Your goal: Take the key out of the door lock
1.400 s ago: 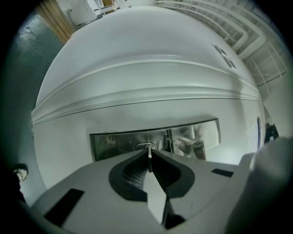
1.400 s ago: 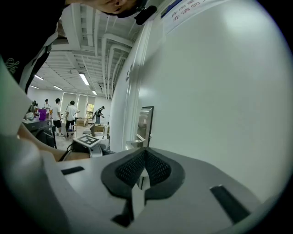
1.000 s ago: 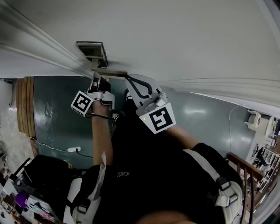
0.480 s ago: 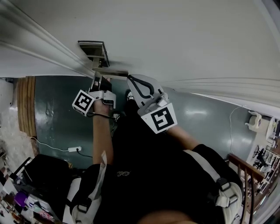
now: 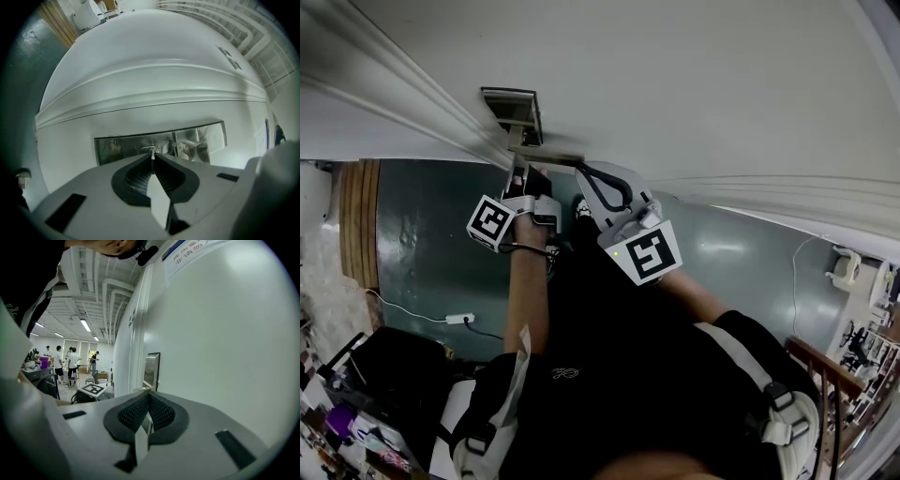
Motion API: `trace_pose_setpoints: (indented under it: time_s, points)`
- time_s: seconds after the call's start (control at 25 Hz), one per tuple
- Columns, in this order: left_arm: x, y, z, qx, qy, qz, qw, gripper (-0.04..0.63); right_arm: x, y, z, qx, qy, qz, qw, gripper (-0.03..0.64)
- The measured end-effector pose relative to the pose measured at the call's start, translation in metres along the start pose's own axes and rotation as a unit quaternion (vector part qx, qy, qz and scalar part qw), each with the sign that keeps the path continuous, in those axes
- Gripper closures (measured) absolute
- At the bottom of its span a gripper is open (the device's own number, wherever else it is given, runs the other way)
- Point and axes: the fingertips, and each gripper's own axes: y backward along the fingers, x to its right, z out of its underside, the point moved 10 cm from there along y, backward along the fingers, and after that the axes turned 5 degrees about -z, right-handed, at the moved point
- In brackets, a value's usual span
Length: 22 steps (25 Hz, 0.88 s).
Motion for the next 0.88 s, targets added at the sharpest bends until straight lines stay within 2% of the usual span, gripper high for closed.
trace_pose_setpoints:
  time_s: [0.28, 0.6, 0.88]
  points:
    - [-0.003, 0.001, -0.004, -0.012, -0.011, 0.008, 0.9998, 0.560, 0.005, 0.001, 0.004, -0.003, -0.008, 0.007, 1.000, 0.607]
    - [-0.007, -0.002, -0.002, 0.001, 0.023, 0.025, 0.9994, 0.558, 0.002, 0.006, 0.006, -0.013, -0.007, 0.002, 1.000, 0.607]
    - [-0.002, -0.009, -0.002, 0.011, 0.027, 0.018, 0.9994, 0.560, 0.005, 0.009, 0.007, -0.014, -0.013, 0.010, 1.000, 0.607]
